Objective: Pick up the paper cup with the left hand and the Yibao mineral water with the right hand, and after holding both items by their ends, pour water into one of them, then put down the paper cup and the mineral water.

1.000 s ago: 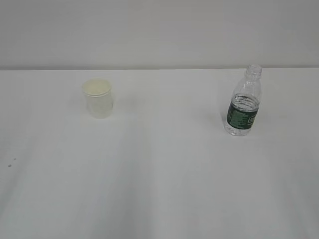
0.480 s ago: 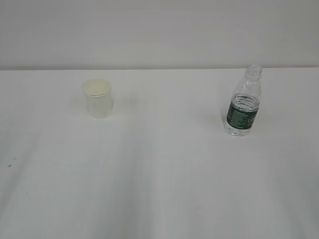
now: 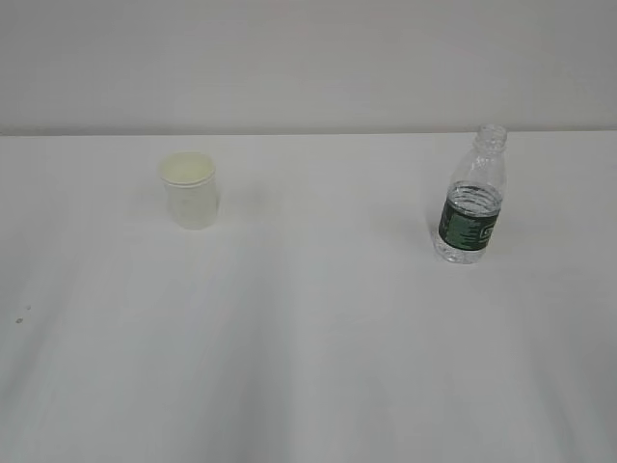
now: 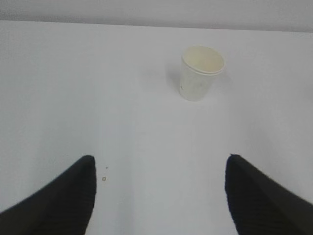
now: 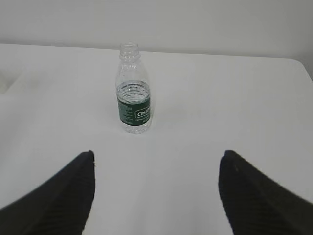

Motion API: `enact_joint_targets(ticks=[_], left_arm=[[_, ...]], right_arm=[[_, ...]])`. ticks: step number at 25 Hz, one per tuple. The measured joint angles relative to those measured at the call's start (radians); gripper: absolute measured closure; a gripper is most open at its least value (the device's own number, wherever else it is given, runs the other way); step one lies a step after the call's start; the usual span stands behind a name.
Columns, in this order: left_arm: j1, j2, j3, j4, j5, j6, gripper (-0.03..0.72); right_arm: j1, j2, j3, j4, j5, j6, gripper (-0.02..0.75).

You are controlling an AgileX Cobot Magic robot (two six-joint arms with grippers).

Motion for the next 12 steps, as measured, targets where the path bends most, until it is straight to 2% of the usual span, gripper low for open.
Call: enact_joint_targets(ticks=[12], left_arm=[[0.0,0.118,0.0,-0.006,-0.035,0.0,0.115]], right_arm=[[0.0,0.009,0.0,0.0,-0.007,-0.007,0.146]])
